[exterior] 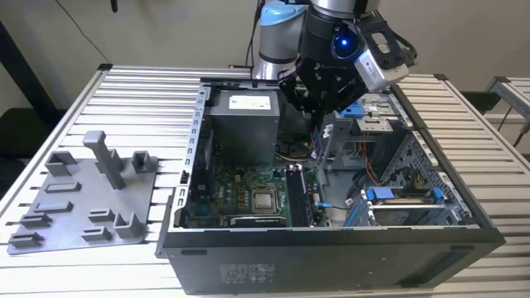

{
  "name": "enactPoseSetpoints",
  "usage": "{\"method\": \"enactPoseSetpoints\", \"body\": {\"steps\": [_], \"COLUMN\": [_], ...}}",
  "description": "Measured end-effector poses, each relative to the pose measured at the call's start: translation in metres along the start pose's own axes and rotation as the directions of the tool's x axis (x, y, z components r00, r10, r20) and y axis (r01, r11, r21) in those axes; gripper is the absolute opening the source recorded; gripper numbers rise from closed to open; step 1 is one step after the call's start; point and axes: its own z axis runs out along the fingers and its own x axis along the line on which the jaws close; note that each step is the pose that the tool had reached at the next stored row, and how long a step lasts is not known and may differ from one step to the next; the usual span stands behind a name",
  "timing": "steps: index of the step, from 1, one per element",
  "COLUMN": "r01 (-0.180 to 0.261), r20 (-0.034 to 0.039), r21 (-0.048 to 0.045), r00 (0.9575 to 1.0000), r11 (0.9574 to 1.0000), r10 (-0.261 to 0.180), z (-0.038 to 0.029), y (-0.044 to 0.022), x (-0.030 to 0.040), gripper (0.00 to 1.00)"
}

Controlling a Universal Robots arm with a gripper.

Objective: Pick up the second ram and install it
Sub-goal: 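Insert the second ram into the second slot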

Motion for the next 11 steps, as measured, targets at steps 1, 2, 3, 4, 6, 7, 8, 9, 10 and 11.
{"method": "enactPoseSetpoints", "body": {"steps": [1,2,3,4,6,7,8,9,10,11], "r01": [0.001,0.002,0.003,0.003,0.003,0.003,0.003,0.004,0.004,0.004], "r20": [0.0005,0.0009,0.0012,0.0013,0.0013,0.0014,0.0013,0.0013,0.0014,0.0013], "r21": [0.0,-0.0002,-0.0002,-0.0002,-0.0002,-0.0004,-0.0002,-0.0002,-0.0002,-0.0002], "r00": [1.0,1.0,1.0,1.0,1.0,1.0,1.0,1.0,1.0,1.0], "r11": [1.0,1.0,1.0,1.0,1.0,1.0,1.0,1.0,1.0,1.0], "r10": [-0.001,-0.002,-0.003,-0.003,-0.003,-0.003,-0.003,-0.004,-0.004,-0.004], "z": [0.0008,0.0015,0.0022,0.0029,0.0042,0.0051,0.006,0.0071,0.0085,0.0096], "y": [0.0001,0.0001,0.0001,0.0001,0.0002,0.0002,0.0002,0.0002,0.0003,0.0003], "x": [-0.0001,-0.0003,-0.0006,-0.0008,-0.0009,-0.0009,-0.001,-0.0011,-0.0011,-0.0012], "gripper": [0.14,0.14,0.14,0.14,0.14,0.14,0.14,0.14,0.14,0.14]}}
